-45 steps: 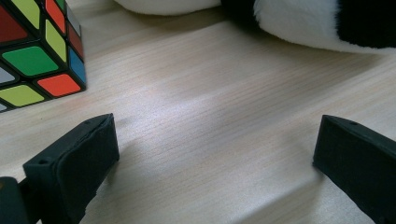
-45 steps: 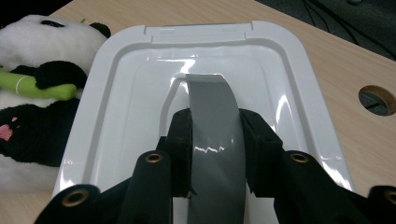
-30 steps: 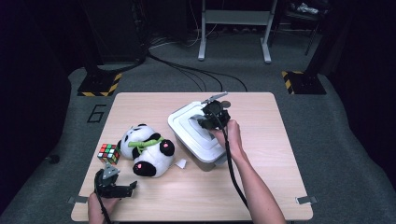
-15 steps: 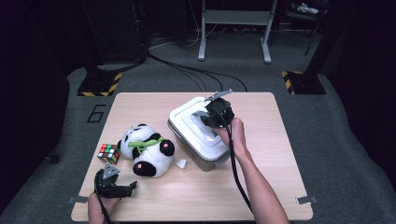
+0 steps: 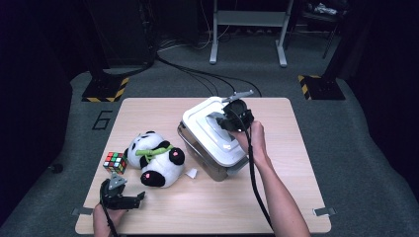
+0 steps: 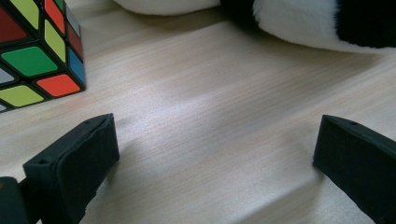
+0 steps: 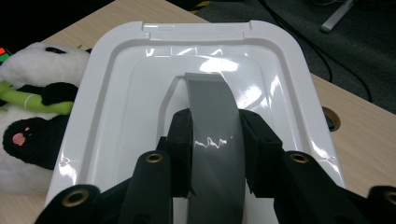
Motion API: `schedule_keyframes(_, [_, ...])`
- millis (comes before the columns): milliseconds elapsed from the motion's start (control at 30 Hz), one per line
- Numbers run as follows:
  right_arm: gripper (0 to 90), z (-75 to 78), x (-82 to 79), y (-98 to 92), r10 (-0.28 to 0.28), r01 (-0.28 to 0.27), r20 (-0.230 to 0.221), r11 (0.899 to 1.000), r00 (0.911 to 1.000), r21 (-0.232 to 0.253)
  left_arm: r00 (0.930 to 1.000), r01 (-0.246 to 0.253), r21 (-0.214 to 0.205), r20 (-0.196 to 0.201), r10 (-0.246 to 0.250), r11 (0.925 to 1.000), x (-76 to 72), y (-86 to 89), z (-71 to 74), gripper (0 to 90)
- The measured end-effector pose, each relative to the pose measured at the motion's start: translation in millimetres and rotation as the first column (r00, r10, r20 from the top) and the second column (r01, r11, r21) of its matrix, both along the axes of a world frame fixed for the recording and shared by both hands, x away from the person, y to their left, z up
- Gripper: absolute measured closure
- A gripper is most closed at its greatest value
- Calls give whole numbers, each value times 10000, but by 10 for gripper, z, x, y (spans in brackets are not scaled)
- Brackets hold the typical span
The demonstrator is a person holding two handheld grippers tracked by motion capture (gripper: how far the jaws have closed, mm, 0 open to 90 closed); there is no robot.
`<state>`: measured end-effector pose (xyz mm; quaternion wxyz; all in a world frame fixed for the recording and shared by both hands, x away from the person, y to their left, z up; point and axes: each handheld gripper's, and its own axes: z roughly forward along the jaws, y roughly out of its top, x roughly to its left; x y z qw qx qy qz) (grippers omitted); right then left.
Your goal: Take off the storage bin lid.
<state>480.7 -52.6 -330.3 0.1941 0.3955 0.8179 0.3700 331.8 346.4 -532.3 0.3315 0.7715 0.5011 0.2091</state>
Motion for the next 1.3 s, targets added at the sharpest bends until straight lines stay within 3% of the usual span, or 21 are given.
schedule_keyframes(833, [666,203,-10,-384,-736,738,349,9973,9967,-33,9999,96,104,-53,-95,9999,0,8,5,0])
schedule_keyframes(1300, [666,247,14,-672,-1469,1468,312,9891,9887,76,10000,91,118,-36,-91,9999,1,9,5,0])
